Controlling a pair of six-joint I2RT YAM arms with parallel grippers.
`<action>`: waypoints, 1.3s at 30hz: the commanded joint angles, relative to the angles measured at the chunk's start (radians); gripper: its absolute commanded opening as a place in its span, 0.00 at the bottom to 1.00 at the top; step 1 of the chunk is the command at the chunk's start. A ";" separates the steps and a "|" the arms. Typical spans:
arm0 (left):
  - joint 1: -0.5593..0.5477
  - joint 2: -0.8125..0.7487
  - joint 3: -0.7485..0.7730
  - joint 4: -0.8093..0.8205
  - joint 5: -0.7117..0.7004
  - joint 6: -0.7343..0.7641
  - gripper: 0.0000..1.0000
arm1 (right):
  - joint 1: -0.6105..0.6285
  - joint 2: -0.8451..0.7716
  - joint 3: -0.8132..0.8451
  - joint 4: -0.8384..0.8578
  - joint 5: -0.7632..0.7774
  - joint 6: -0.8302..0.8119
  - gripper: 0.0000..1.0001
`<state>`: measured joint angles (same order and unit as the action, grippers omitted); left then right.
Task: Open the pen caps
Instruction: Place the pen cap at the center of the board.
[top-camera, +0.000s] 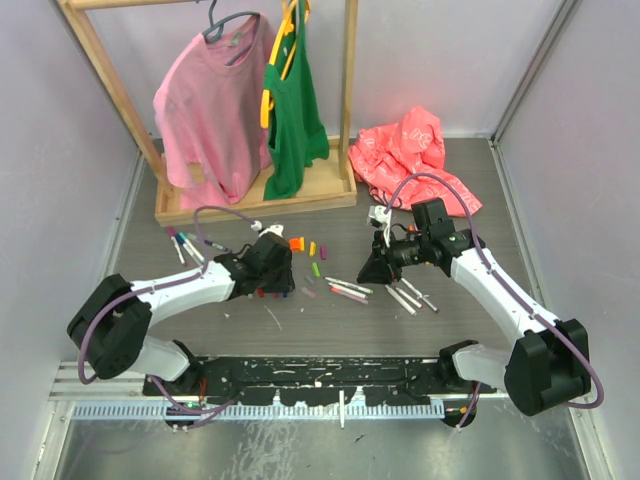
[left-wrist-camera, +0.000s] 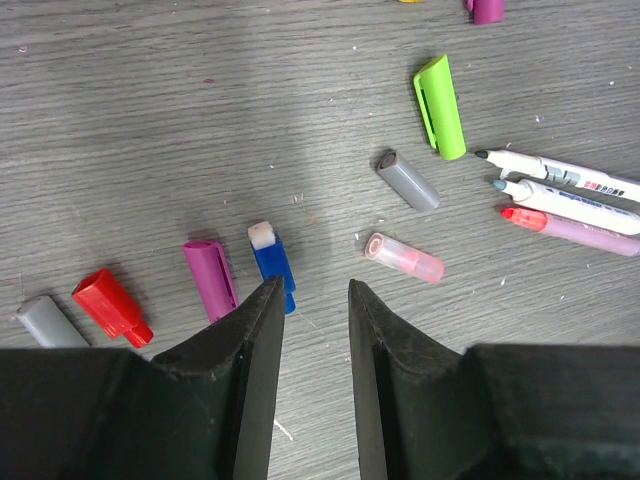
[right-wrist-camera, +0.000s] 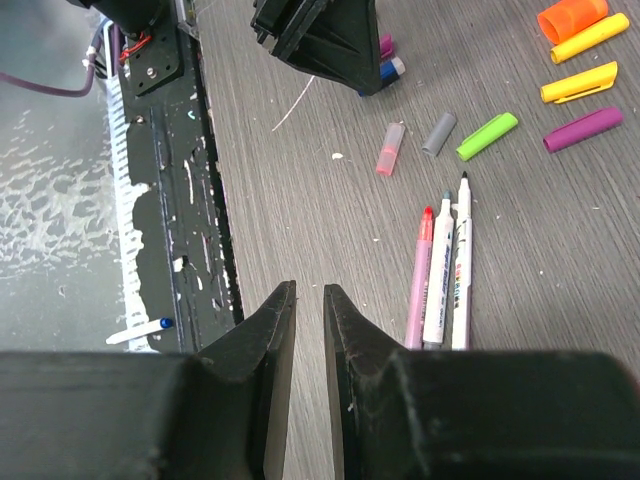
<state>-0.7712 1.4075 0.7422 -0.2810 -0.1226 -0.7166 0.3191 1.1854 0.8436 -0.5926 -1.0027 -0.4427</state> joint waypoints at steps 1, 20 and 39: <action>0.004 -0.033 0.026 0.024 -0.003 0.018 0.33 | 0.006 0.003 0.046 0.003 -0.013 -0.019 0.24; 0.029 -0.053 0.017 0.011 -0.006 0.031 0.34 | 0.008 0.004 0.046 0.000 -0.012 -0.023 0.24; 0.290 -0.119 -0.040 0.077 0.091 0.036 0.38 | 0.008 0.009 0.049 0.001 0.006 -0.024 0.24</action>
<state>-0.5659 1.3361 0.7254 -0.2722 -0.0849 -0.6712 0.3237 1.1919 0.8455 -0.5999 -1.0023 -0.4500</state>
